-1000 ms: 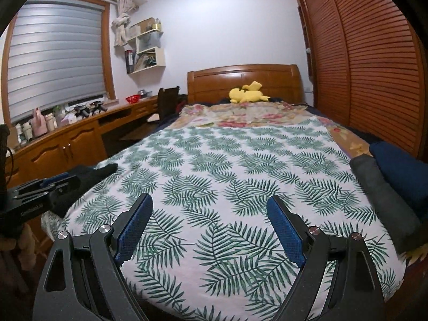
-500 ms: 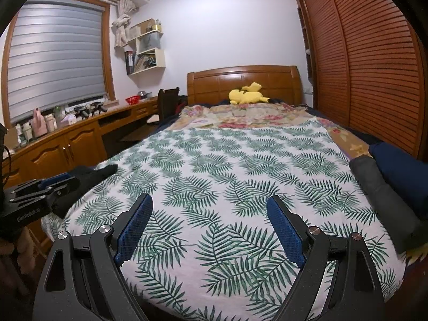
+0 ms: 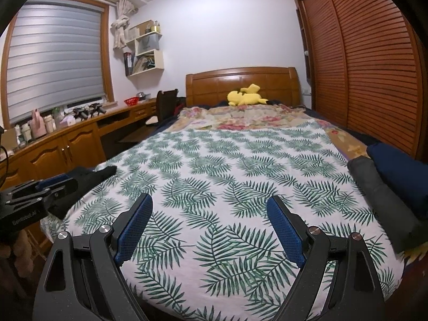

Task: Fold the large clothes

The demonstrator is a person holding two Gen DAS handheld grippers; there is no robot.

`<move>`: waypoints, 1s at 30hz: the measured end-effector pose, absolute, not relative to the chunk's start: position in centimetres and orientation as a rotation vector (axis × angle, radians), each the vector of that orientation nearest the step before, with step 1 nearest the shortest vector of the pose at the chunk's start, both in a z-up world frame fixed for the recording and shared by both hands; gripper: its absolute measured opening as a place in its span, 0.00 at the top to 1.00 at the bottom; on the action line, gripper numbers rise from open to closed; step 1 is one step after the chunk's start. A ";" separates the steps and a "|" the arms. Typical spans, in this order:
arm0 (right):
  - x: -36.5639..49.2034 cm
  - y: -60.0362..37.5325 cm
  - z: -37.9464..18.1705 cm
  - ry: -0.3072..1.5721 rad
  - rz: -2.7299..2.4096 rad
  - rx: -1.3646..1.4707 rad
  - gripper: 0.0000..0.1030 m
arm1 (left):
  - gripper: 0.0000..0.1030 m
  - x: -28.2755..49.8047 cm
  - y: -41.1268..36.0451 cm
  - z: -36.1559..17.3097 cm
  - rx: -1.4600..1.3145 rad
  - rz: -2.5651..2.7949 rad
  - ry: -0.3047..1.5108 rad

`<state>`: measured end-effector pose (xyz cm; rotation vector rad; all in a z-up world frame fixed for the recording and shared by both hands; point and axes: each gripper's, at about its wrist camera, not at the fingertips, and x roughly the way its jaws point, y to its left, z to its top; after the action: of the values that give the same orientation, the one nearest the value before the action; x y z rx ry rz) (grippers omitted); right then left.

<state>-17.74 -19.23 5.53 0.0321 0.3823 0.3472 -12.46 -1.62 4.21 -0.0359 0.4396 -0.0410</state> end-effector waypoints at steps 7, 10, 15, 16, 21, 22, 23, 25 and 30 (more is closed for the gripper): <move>-18.0 -19.2 5.8 0.373 0.352 0.031 0.14 | 0.67 -12.6 -2.0 4.3 -0.039 -0.044 0.436; -18.0 -19.2 5.8 0.372 0.352 0.032 0.14 | 0.67 -12.7 -2.1 4.3 -0.040 -0.044 0.435; -18.1 -19.2 5.9 0.372 0.347 0.030 0.14 | 0.67 -12.8 -2.2 4.5 -0.041 -0.047 0.434; -18.1 -19.2 5.9 0.371 0.348 0.031 0.14 | 0.67 -12.8 -2.2 4.5 -0.040 -0.048 0.434; -18.2 -19.2 5.9 0.372 0.347 0.031 0.14 | 0.67 -13.0 -2.5 4.6 -0.036 -0.054 0.434; -18.1 -19.2 5.9 0.371 0.345 0.032 0.14 | 0.67 -13.1 -2.6 4.6 -0.035 -0.055 0.433; -18.1 -19.3 5.9 0.371 0.346 0.033 0.14 | 0.67 -13.1 -2.6 4.6 -0.034 -0.055 0.433; -18.1 -19.3 6.0 0.373 0.345 0.035 0.14 | 0.67 -13.1 -2.6 4.7 -0.033 -0.060 0.434; -18.2 -19.3 6.0 0.375 0.337 0.035 0.14 | 0.67 -13.2 -2.7 4.8 -0.028 -0.065 0.434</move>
<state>-18.19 -19.32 5.99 0.0351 0.3751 0.3371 -13.20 -2.67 4.78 -0.0277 0.4343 -0.0653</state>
